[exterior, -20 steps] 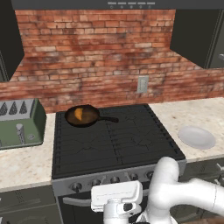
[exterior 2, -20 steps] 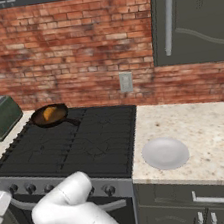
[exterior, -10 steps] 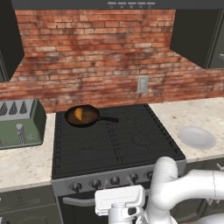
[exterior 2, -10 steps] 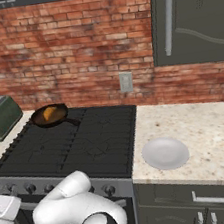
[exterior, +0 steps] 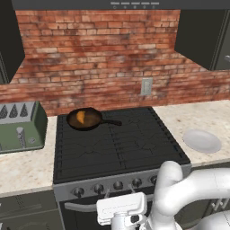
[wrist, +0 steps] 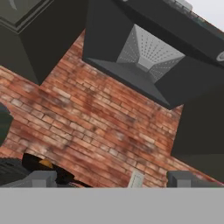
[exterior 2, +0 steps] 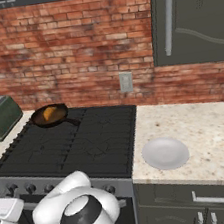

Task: Pick the croissant and place it on the pan. Then turn on the stove to warm the croissant.

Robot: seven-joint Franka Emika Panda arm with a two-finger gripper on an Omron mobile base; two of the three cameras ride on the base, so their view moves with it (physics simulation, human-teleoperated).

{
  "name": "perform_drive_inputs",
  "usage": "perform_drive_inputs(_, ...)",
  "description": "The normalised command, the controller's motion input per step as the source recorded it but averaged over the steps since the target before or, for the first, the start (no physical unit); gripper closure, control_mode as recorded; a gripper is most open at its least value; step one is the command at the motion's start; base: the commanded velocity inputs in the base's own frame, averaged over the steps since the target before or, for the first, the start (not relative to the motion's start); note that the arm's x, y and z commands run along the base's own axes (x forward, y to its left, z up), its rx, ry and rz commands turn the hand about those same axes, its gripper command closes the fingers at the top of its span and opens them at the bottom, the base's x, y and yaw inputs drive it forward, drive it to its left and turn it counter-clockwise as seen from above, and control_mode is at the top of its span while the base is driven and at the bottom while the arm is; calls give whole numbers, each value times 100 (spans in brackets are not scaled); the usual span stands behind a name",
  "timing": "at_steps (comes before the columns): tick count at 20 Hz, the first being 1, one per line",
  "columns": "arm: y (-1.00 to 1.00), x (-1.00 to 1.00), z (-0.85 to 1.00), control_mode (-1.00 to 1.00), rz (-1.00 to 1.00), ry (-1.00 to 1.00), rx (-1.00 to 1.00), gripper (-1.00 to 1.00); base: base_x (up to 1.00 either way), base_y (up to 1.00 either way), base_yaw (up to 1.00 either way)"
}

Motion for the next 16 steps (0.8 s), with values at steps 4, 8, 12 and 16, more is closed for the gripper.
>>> perform_drive_inputs(4, 24, 0, -24, -100, 0, 0, 0, -100, 0, 0, 0)
perform_drive_inputs(8, 7, 0, -20, -100, 0, 0, 0, -100, 0, 0, 0)
perform_drive_inputs(12, 0, 0, -9, -100, 0, 0, 0, -100, 0, 0, 0)
perform_drive_inputs(16, 0, 0, -2, -100, 0, 0, 0, -100, 0, 0, 0)
